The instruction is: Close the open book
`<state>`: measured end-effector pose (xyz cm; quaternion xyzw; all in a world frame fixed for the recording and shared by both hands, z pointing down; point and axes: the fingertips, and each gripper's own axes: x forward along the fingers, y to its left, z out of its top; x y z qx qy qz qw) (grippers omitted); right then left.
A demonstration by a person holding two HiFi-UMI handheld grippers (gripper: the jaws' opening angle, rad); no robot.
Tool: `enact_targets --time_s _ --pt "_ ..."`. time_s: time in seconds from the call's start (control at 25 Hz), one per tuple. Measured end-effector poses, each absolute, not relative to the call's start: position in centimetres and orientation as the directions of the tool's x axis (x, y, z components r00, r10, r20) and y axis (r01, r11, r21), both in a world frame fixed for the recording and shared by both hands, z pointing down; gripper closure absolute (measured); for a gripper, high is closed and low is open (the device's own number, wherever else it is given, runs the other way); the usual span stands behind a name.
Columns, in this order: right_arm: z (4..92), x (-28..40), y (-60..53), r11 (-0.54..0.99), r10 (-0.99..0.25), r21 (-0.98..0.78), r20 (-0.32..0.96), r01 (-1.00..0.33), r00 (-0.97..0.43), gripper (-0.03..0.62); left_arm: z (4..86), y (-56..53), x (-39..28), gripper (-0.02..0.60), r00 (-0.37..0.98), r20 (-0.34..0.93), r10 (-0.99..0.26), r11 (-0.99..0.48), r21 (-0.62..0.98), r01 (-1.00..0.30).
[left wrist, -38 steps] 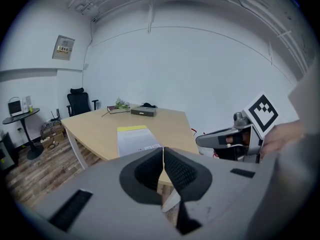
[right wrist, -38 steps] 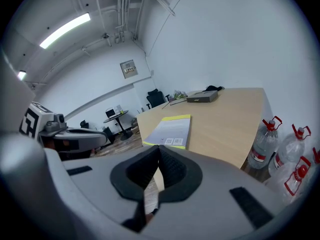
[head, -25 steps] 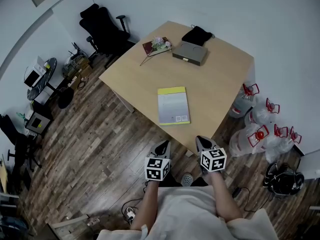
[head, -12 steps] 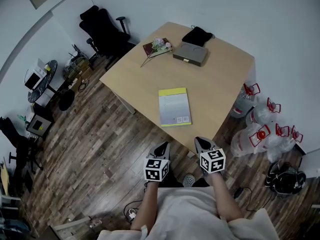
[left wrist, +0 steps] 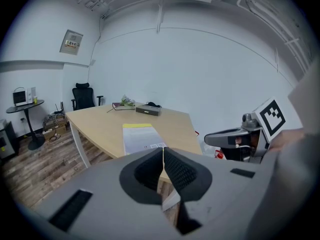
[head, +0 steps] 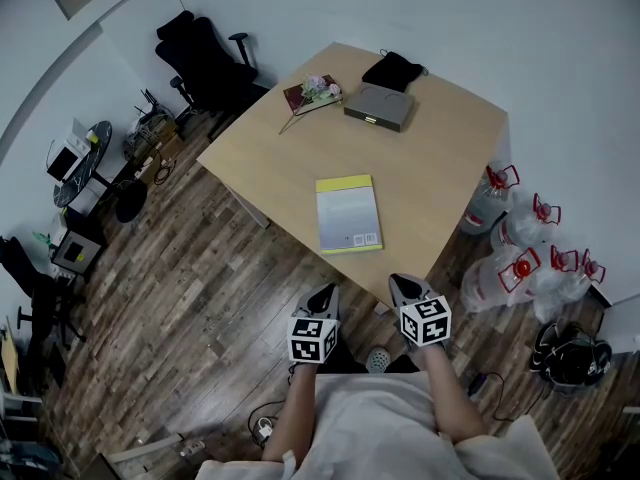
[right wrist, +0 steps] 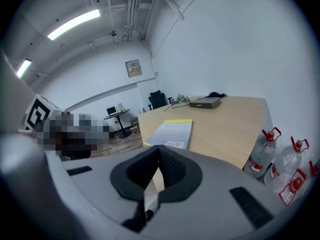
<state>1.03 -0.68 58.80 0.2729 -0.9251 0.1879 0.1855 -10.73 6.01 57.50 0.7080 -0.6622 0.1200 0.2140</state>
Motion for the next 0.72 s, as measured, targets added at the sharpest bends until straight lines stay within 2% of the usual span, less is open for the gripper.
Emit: enact_targets --time_s 0.72 --pt "59.70 0.41 -0.56 0.803 -0.417 -0.206 0.476 -0.559 -0.775 0.588 58.24 6.13 -11.75 0.557 0.080 0.469 -0.880 -0.010 0.150 -0.989"
